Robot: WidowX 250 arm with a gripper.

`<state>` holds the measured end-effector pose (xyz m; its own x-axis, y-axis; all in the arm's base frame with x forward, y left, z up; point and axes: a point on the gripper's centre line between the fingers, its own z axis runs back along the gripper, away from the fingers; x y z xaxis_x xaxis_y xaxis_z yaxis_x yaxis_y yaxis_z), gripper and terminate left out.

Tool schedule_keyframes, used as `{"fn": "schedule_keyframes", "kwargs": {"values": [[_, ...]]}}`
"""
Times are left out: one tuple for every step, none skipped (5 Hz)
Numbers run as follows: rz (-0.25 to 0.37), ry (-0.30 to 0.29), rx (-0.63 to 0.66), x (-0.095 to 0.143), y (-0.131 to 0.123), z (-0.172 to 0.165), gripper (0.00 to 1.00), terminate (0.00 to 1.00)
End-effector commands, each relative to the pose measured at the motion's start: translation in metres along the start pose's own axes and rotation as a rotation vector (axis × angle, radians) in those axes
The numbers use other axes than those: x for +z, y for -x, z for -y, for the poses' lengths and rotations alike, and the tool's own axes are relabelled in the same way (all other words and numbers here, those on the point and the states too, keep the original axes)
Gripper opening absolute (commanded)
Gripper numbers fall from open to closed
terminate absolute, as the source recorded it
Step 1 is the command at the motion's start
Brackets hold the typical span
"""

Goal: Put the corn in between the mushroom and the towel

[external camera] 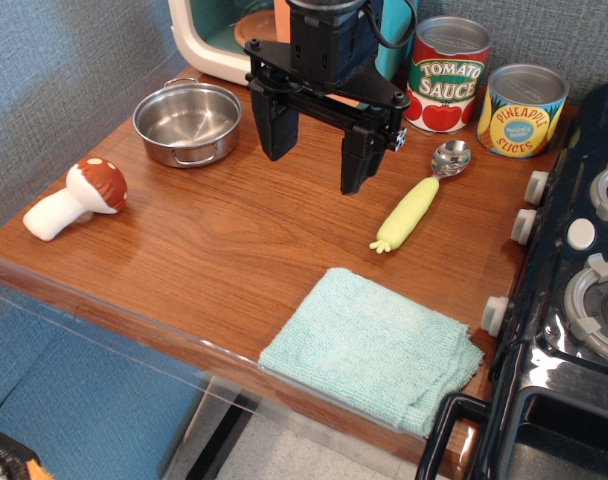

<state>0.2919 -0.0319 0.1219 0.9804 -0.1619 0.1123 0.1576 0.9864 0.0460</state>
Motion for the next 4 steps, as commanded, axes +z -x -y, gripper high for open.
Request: {"fn": "schedule_keyframes", "kwargs": {"values": [[0.0, 0.0, 0.0, 0.0, 0.0, 0.0, 1.0, 0.0], [0.034, -0.022, 0.065, -0.022, -0.035, 0.01, 1.0, 0.0], [0.036, -0.03, 0.167, -0.056, -0.064, 0.011, 1.0, 0.0], [0.039, -0.022, 0.216, -0.082, -0.086, 0.021, 1.0, 0.0]]}}
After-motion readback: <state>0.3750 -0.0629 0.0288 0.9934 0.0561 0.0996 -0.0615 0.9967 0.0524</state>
